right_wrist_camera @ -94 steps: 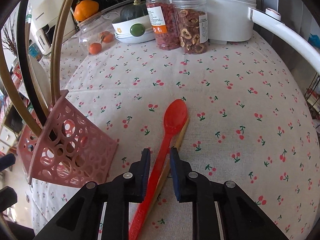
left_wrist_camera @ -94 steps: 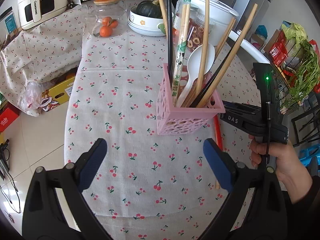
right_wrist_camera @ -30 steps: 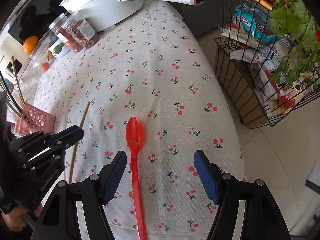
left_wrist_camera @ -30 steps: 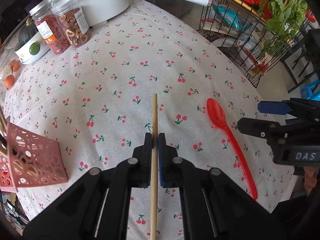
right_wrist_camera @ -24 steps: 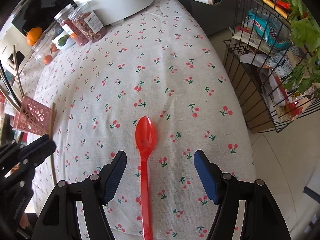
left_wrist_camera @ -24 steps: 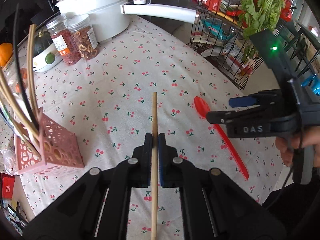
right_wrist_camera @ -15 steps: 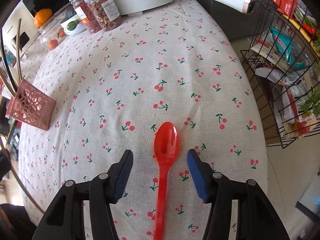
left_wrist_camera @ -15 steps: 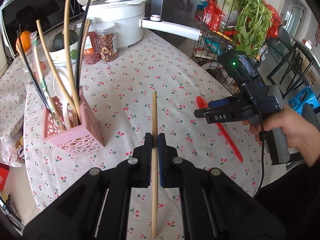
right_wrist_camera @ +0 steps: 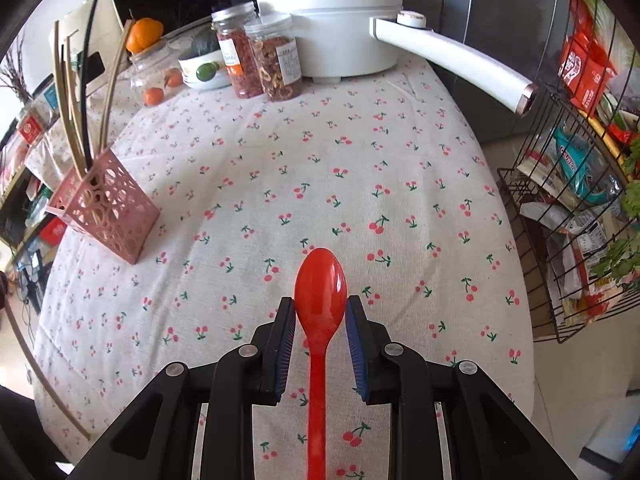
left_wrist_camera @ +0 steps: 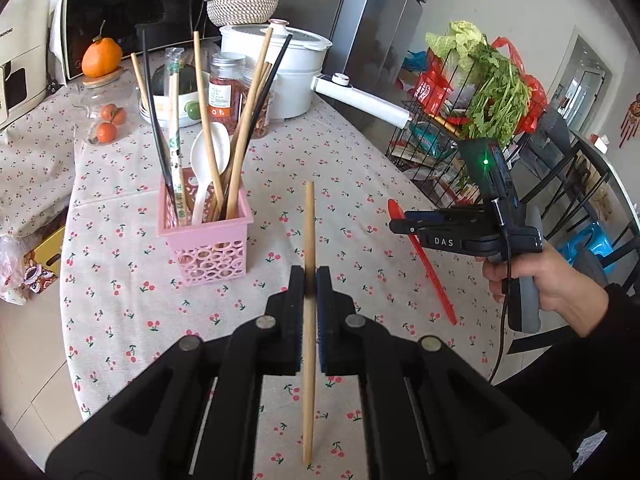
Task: Organize utensils
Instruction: 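Carry the red spoon and wooden chopstick upright into the pink basket and release them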
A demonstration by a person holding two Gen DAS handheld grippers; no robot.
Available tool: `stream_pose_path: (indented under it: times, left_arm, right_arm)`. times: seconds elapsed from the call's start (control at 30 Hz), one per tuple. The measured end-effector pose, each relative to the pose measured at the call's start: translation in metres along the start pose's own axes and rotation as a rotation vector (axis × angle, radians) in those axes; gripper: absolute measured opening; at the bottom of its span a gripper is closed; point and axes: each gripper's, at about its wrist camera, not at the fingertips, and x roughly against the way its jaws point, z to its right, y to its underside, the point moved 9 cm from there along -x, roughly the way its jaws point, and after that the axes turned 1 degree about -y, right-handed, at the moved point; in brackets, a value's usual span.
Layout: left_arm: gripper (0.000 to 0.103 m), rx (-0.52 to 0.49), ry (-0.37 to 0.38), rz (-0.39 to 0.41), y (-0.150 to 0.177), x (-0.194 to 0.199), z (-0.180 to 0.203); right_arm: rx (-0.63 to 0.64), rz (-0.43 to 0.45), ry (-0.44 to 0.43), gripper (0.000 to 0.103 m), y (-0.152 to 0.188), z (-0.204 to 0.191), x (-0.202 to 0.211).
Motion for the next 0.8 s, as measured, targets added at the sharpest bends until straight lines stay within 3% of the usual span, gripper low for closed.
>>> stream_pose_path:
  times: [0.27,0.37,0.53,0.8]
  left_arm:
    - [0.006,0.019,0.022,0.157,-0.028,0.053,-0.008]
    - [0.006,0.011,0.02,0.25,-0.05,0.082,-0.011]
    - [0.006,0.02,-0.03,0.417,-0.083,0.118,-0.022]
    - [0.006,0.007,-0.144,0.539,-0.111,0.127,-0.041]
  right_arm:
    - [-0.008,0.213,-0.056,0.026,-0.018,-0.018,0.064]
    - [-0.033,0.288,-0.078,0.026,-0.028,-0.024,0.087]
    - [-0.045,0.384,-0.107,0.026,-0.046,-0.035,0.115]
    - [-0.063,0.447,-0.15,0.026,-0.066,-0.055,0.131]
